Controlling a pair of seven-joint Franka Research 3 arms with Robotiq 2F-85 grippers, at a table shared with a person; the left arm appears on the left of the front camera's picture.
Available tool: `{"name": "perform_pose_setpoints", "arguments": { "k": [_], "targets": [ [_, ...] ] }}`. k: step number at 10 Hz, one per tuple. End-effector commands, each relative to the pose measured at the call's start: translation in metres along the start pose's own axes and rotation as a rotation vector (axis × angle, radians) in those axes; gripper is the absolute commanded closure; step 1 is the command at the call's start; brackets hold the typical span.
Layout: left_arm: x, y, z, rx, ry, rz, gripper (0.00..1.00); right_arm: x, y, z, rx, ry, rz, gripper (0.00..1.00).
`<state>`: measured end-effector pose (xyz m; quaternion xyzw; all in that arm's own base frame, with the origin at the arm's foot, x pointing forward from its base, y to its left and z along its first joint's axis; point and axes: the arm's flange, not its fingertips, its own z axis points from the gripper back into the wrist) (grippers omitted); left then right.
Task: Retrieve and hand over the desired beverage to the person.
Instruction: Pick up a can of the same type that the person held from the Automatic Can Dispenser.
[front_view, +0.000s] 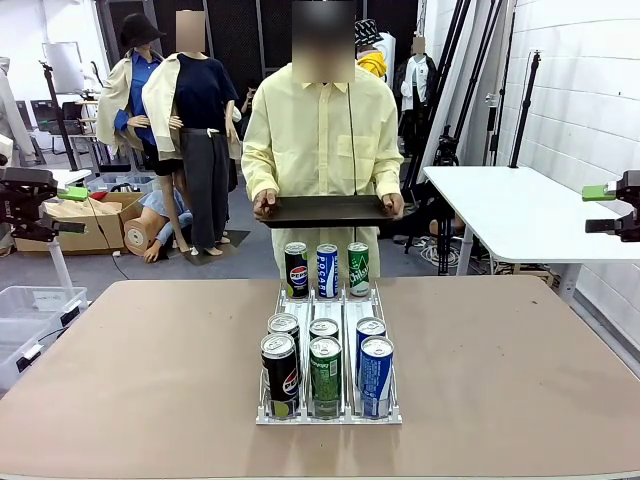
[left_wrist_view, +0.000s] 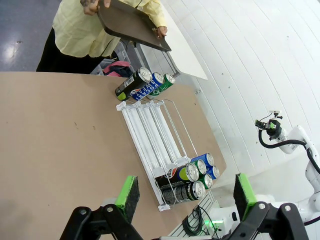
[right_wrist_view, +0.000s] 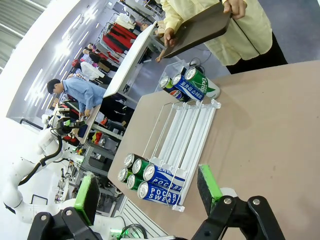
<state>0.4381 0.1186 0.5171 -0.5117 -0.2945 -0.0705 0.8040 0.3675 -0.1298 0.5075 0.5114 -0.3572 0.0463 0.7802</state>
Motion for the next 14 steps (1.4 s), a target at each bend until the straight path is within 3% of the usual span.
{"name": "perform_pose_setpoints", "arguments": {
  "k": [1, 14],
  "targets": [
    [0.0005, -0.0012, 0.0009, -0.004, -0.009, 0.005, 0.0, 0.0017, -0.0001, -0.0011, 0.012, -0.004, -0.002, 0.0],
    [0.0005, -0.0012, 0.0009, -0.004, -0.009, 0.005, 0.0, 0.0017, -0.0001, -0.0011, 0.012, -0.004, -0.002, 0.0]
  ]
}}
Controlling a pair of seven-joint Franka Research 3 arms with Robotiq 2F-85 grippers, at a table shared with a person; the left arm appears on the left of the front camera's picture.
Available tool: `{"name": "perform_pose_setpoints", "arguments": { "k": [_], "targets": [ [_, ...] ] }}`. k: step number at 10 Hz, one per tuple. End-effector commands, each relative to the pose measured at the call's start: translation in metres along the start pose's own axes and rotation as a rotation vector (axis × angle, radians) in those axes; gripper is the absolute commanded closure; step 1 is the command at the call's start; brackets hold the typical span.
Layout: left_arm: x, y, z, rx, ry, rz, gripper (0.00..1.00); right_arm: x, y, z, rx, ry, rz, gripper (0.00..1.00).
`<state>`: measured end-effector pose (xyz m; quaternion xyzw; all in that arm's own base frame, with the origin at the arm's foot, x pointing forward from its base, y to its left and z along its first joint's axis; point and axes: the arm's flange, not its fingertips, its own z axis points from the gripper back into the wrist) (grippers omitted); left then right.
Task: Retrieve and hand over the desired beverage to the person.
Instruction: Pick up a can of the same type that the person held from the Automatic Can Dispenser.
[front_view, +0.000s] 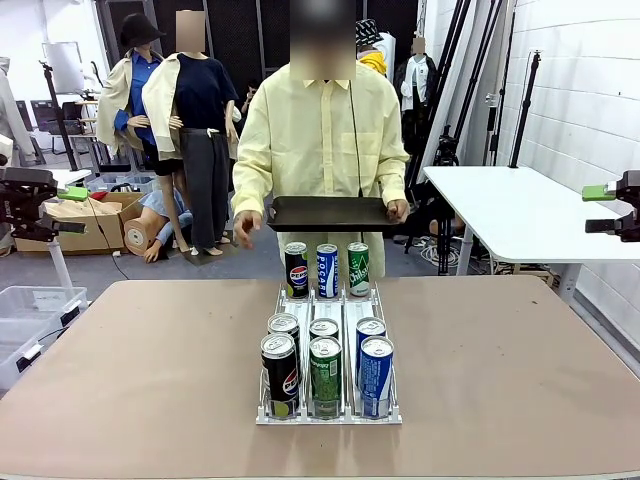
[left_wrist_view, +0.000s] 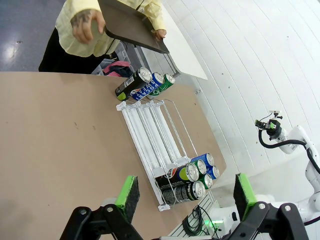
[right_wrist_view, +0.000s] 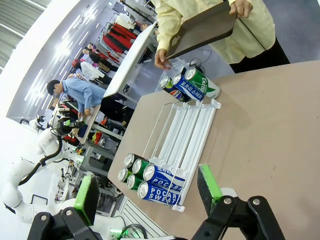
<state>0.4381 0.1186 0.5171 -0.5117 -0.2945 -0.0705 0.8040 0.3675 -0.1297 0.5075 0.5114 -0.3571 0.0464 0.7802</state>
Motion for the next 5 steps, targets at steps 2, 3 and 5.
{"name": "perform_pose_setpoints", "arguments": {
  "k": [2, 3, 5],
  "targets": [
    [0.0005, -0.0012, 0.0009, -0.004, -0.009, 0.005, 0.0, 0.0017, -0.0001, -0.0011, 0.012, -0.004, -0.003, 0.0],
    [0.0005, -0.0012, 0.0009, -0.004, -0.009, 0.005, 0.0, 0.0017, -0.0001, -0.0011, 0.012, -0.004, -0.003, 0.0],
    [0.0005, -0.0012, 0.0009, -0.004, -0.009, 0.005, 0.0, 0.0017, -0.0001, -0.0011, 0.012, -0.004, -0.003, 0.0]
  ]
}}
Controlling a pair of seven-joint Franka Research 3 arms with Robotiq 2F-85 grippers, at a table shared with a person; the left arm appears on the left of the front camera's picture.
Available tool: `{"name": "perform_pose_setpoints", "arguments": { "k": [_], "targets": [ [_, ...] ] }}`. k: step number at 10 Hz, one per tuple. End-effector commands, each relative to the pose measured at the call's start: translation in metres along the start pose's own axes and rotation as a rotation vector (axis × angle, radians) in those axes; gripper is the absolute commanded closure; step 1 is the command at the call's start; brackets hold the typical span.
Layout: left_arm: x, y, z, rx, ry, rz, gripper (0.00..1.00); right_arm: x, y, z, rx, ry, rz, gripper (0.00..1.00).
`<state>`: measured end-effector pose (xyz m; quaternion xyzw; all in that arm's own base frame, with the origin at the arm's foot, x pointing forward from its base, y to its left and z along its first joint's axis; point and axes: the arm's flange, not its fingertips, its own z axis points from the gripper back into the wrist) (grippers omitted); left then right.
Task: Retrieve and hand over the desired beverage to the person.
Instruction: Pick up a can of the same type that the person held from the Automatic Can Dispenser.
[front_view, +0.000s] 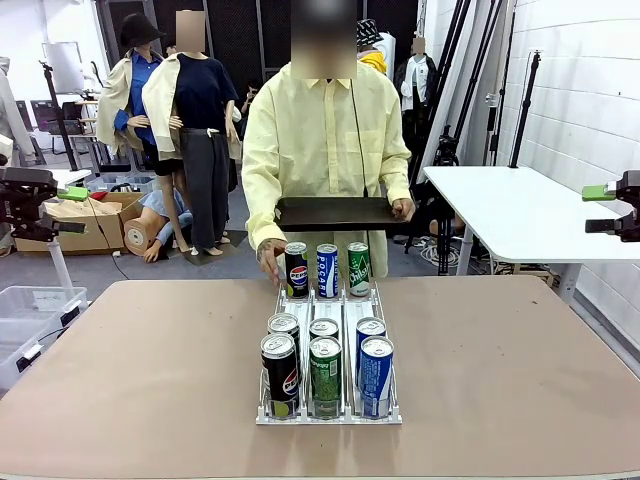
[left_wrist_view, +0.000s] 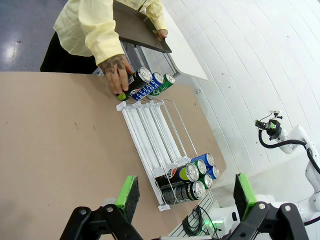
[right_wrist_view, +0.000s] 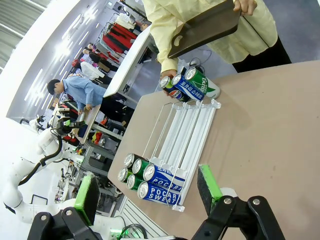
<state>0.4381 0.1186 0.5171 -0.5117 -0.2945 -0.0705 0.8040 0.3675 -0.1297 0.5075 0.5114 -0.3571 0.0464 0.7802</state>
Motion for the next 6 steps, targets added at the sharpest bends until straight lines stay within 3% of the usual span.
{"name": "perform_pose_setpoints", "arguments": {
  "k": [1, 6],
  "targets": [
    [0.0005, -0.0012, 0.0009, -0.004, -0.009, 0.005, 0.0, 0.0017, -0.0001, -0.001, 0.012, -0.004, -0.003, 0.0],
    [0.0005, -0.0012, 0.0009, -0.004, -0.009, 0.005, 0.0, 0.0017, -0.0001, -0.001, 0.012, -0.004, -0.003, 0.0]
  ]
}}
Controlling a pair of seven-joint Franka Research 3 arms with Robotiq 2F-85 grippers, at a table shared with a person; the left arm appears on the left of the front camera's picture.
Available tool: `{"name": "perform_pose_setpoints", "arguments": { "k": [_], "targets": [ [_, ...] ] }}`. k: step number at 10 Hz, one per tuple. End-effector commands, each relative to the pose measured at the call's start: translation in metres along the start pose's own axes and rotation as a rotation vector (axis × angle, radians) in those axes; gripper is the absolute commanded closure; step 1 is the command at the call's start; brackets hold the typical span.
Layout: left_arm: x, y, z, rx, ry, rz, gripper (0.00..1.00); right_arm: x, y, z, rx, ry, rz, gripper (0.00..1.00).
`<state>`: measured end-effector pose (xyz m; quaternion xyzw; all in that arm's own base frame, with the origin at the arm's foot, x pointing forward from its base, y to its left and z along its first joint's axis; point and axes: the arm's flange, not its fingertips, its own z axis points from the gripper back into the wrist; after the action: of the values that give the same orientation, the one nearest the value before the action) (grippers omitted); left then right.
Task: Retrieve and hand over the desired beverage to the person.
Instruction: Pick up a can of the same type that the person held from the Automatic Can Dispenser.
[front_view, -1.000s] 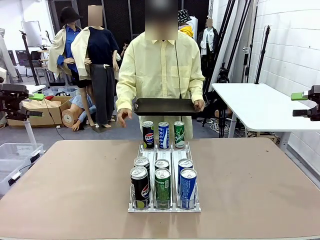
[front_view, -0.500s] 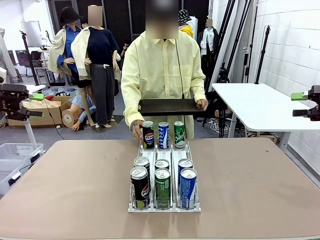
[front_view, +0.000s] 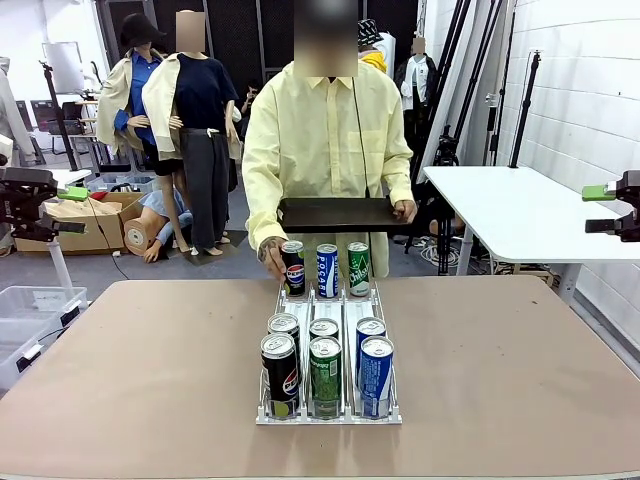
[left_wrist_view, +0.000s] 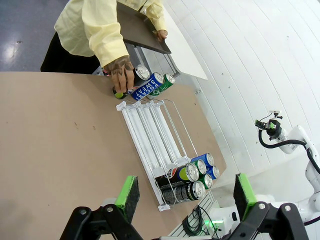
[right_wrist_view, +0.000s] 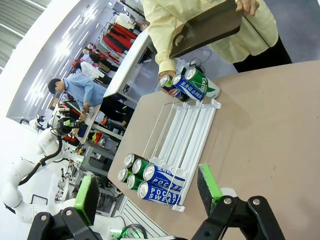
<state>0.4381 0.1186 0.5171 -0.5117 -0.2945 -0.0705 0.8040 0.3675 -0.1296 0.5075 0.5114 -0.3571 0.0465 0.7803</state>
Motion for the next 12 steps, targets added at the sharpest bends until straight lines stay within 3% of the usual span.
{"name": "perform_pose_setpoints", "arguments": {
  "k": [1, 12],
  "targets": [
    [0.0005, -0.0012, 0.0009, -0.004, -0.009, 0.005, 0.0, 0.0017, -0.0001, -0.001, 0.012, -0.004, -0.003, 0.0],
    [0.0005, -0.0012, 0.0009, -0.004, -0.009, 0.005, 0.0, 0.0017, -0.0001, -0.001, 0.012, -0.004, -0.003, 0.0]
  ]
}}
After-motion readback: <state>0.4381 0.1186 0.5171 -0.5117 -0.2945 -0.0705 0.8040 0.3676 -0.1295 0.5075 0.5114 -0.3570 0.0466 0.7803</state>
